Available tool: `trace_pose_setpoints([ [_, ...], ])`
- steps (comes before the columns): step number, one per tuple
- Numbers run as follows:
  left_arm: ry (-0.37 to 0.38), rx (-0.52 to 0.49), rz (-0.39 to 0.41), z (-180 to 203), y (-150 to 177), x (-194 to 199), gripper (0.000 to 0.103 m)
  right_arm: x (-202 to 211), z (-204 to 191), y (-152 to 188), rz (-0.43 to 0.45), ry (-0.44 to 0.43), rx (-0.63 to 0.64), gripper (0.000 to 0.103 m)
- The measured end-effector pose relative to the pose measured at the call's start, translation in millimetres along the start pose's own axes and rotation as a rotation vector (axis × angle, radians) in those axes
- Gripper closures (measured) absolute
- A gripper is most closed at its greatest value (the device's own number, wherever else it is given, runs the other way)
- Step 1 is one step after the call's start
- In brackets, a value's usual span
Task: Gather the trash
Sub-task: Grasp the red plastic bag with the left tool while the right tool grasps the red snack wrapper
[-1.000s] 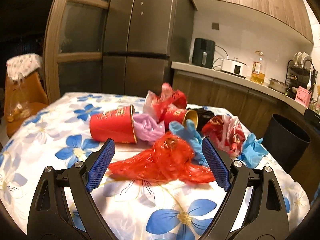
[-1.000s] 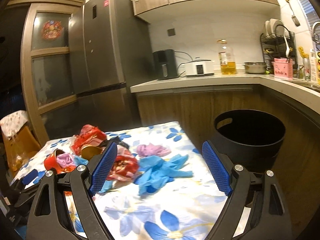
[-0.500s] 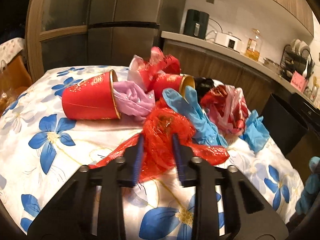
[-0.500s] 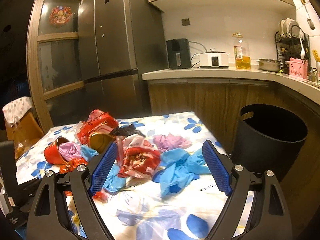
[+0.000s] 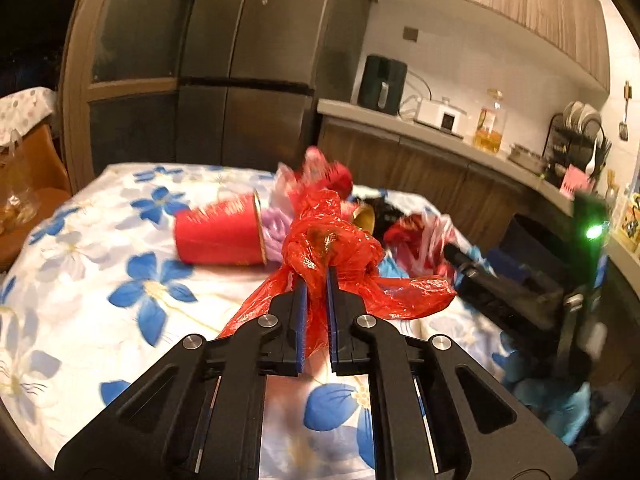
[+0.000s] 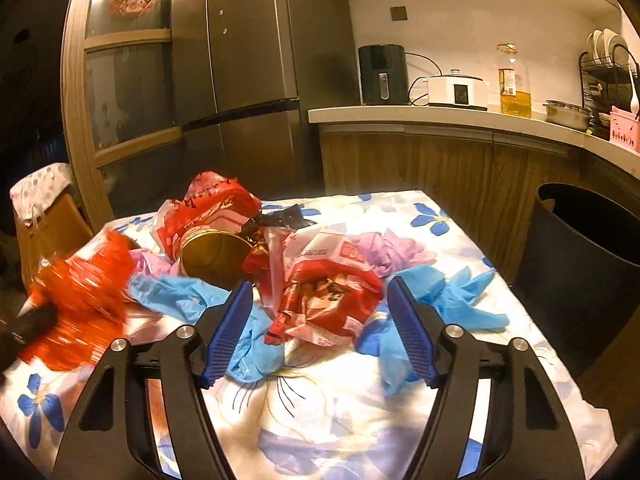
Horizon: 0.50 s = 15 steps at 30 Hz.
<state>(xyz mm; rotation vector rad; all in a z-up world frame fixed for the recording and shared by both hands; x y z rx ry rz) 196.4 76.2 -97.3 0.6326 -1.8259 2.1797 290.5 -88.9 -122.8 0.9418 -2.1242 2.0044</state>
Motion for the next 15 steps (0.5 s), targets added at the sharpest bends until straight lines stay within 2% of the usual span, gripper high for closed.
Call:
trace_pose_setpoints([
  [5, -0.007, 0.021, 0.042, -7, -12, 13, 0.095, -18, -5, 3, -0.040, 0.015, 0.006, 0.051],
  [7, -0.007, 0.024, 0.045, -7, -13, 14, 0.095, -24, -4, 5, -0.061, 0.018, 0.002, 0.062],
  [11, -0.005, 0.026, 0.043, -8, -14, 14, 0.095, -31, -4, 10, -0.095, 0.018, 0.005, 0.078],
  [12, -0.005, 0.026, 0.044, -8, -15, 14, 0.095, -31, -6, 10, -0.094, 0.009, 0.008, 0.091],
  [15, -0.005, 0.027, 0.046, -9, -14, 15, 0.095, -25, -9, 9, -0.084, -0.010, 0.017, 0.093],
])
Point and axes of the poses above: each gripper's, at about its wrist camera, not at the fingertips, and x roughly against the way its jaws point, z to its right, y to its underside, the point moved 6 cm from there along -x, roughly the way its jaws point, and after that the axes turned 6 degrees about -y, right-handed, at the moved point
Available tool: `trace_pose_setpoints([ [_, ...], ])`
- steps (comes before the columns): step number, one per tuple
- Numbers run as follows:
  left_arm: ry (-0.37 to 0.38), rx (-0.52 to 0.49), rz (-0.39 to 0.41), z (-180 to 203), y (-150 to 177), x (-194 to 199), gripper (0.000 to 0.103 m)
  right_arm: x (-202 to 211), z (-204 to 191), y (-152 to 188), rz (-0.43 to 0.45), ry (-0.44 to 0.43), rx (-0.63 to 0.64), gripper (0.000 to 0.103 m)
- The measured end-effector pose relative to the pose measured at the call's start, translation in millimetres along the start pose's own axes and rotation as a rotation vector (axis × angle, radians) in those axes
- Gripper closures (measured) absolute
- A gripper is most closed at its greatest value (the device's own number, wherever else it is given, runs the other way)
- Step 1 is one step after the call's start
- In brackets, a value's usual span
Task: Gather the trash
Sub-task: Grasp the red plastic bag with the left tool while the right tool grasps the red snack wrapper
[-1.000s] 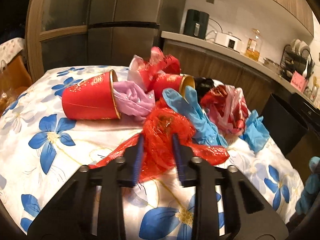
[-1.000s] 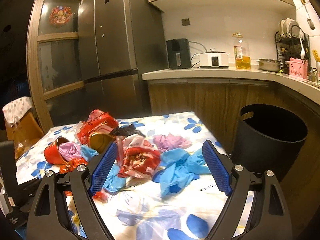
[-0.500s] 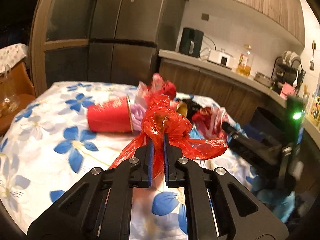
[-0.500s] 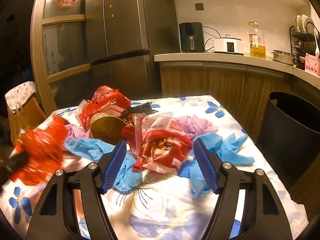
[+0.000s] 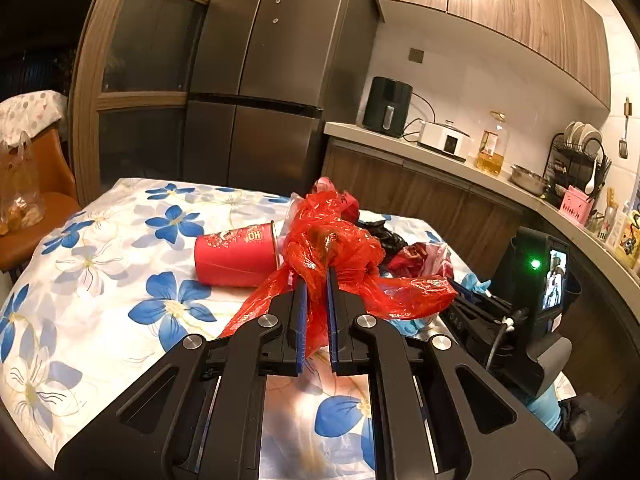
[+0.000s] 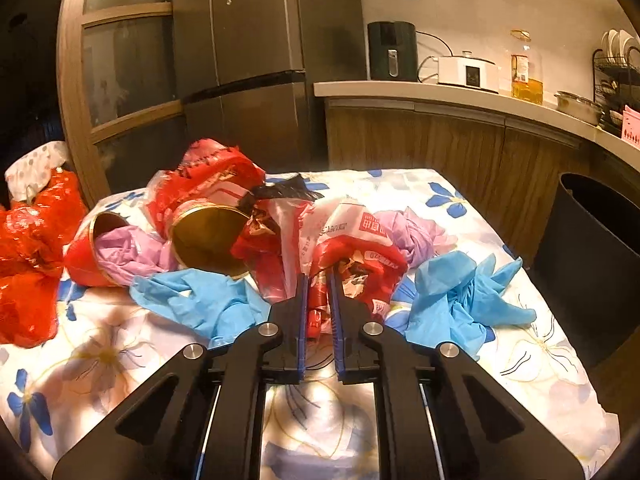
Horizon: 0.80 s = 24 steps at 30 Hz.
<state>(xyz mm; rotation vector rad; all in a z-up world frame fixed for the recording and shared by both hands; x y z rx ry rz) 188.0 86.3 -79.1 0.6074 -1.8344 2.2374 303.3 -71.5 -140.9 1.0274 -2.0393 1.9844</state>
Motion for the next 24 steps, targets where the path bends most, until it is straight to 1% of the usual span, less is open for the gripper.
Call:
trace_pose_setpoints([
  [5, -0.002, 0.001, 0.014, 1, -2, 6, 0.095, 24, 0, -4, 0.044, -0.026, -0.009, 0.093],
  [14, 0.016, -0.015, 0.040, 14, -7, 21, 0.095, 87, 1, -17, 0.142, -0.060, -0.008, 0.093],
  [19, 0.034, -0.035, 0.060, 31, -10, 28, 0.095, 117, 7, -22, 0.185, -0.051, 0.004, 0.093],
  [24, 0.061, -0.064, 0.072, 55, -13, 32, 0.095, 140, 23, -26, 0.222, -0.017, -0.002, 0.093],
])
Point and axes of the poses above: each gripper's, at about its wrist camera, not at the fingertips, and x roughly against the way its jaws point, z to its right, y to its underside, the point moved 6 cm from there along -x, roughly the way its jaws point, and after that the axes turned 6 degrees about -y, right-handed, at the moved point
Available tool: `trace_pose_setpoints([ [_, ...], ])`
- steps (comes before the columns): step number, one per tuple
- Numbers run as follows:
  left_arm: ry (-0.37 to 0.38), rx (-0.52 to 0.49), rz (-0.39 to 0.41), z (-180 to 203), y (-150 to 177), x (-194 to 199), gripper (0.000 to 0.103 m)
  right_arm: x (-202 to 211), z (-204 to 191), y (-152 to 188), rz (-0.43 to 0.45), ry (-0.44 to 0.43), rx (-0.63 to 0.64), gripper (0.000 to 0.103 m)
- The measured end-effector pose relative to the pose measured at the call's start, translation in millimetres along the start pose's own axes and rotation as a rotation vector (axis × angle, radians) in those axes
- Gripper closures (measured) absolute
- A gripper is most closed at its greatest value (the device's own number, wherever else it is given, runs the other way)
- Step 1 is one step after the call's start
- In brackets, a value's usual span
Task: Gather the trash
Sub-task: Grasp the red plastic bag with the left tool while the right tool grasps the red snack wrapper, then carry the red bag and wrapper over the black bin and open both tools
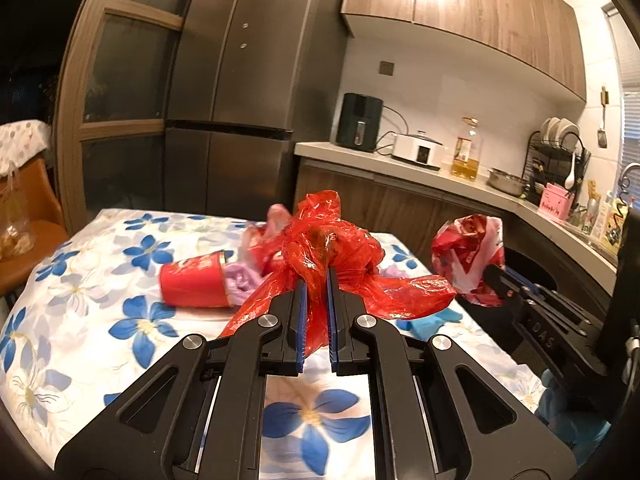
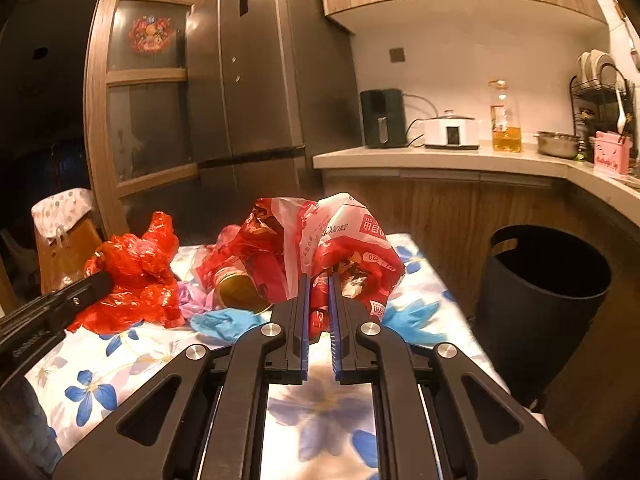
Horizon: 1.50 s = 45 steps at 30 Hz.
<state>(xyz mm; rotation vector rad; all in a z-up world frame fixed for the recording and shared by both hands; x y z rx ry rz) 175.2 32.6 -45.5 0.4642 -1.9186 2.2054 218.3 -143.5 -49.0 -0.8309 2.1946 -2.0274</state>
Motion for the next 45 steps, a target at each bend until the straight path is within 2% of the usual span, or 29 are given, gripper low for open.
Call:
trace_pose_setpoints([
  [8, 0.062, -0.055, 0.024, 48, -11, -2, 0.095, 27, 35, -12, 0.057, 0.070, -0.025, 0.094],
  [21, 0.199, -0.124, 0.038, 142, -22, -25, 0.095, 58, 103, -26, 0.126, 0.227, -0.060, 0.094],
  [29, 0.276, -0.174, 0.076, 202, -37, -35, 0.095, 77, 144, -39, 0.175, 0.324, -0.058, 0.094],
  [42, 0.352, -0.197, 0.072, 274, -41, -67, 0.095, 93, 197, -55, 0.229, 0.422, -0.076, 0.094],
  [43, 0.331, -0.181, 0.058, 278, -42, -71, 0.095, 93, 200, -56, 0.233, 0.427, -0.076, 0.094],
  [45, 0.338, -0.183, 0.059, 286, -42, -75, 0.095, 94, 205, -59, 0.238, 0.435, -0.073, 0.094],
])
Point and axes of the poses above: each gripper's, at about its wrist camera, not at the fingertips, and x roughly against the way its jaws point, z to its right, y to its underside, the point moved 6 cm from there along -x, roughly the way its jaws point, and after that the axes turned 6 degrees about -y, right-handed, at the moved point
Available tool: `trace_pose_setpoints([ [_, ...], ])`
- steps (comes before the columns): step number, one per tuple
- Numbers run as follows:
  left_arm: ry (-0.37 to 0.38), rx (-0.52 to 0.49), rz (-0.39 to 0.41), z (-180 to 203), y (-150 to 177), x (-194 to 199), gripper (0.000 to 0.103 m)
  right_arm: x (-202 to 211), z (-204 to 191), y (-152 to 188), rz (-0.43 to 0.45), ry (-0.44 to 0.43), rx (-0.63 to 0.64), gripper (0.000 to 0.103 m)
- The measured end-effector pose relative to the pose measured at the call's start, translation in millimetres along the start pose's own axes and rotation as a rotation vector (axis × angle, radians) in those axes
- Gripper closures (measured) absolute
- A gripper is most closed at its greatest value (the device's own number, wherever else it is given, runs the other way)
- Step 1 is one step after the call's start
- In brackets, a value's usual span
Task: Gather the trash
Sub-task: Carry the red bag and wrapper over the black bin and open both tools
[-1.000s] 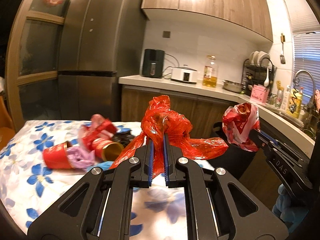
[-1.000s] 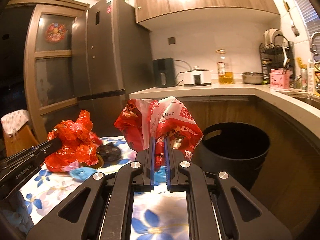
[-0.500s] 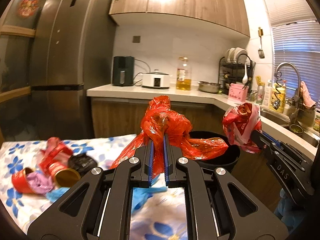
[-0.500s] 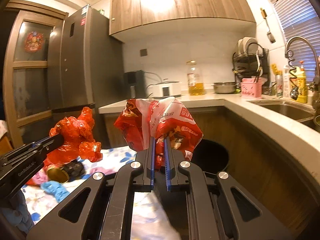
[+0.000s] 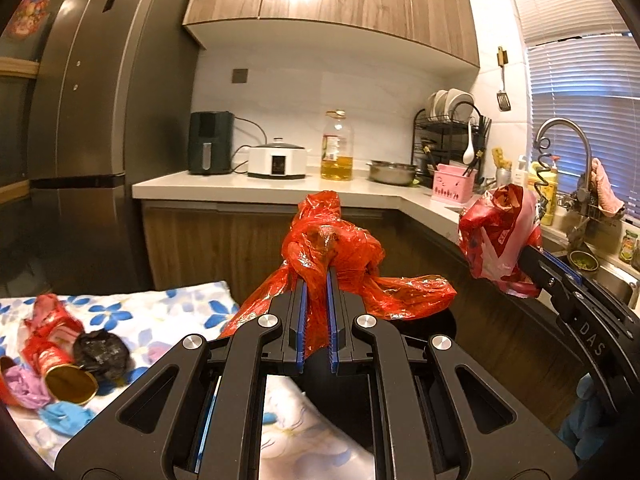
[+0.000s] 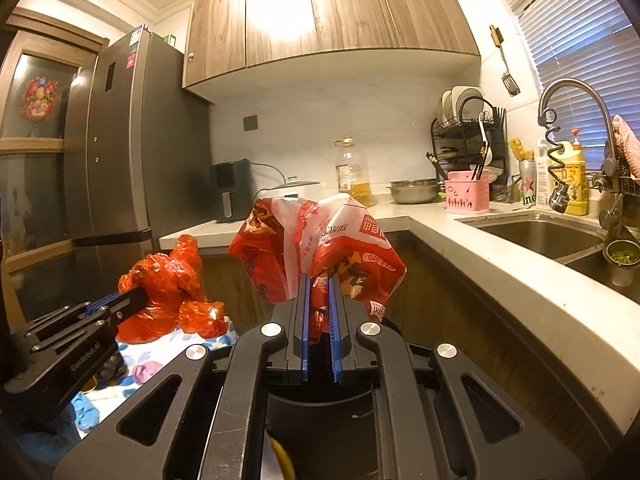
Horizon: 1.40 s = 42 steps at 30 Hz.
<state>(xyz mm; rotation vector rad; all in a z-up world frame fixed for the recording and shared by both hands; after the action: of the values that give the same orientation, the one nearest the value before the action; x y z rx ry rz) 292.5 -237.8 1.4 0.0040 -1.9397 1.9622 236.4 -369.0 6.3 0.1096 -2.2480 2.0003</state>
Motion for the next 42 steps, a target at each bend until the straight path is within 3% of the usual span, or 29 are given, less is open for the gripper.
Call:
trace_pose_setpoints([
  [12, 0.037, -0.009, -0.009, 26, -3, -33, 0.095, -19, 13, -4, 0.005, 0.000, 0.008, 0.094],
  [42, 0.069, 0.011, -0.037, 32, 6, -71, 0.095, -51, 23, 4, -0.023, -0.033, -0.032, 0.094],
])
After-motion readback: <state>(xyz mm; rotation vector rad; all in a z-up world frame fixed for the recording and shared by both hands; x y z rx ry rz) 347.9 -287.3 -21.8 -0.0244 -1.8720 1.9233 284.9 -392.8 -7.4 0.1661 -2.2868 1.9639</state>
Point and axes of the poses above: each gripper's, at about its wrist camera, not at the fingertips, and x roughly against the way its jaws point, z to its right, y to its underside, the point moved 6 cm from there along -x, roughly the way its jaws point, and after that the axes turned 6 degrees about -y, right-handed, at the moved point
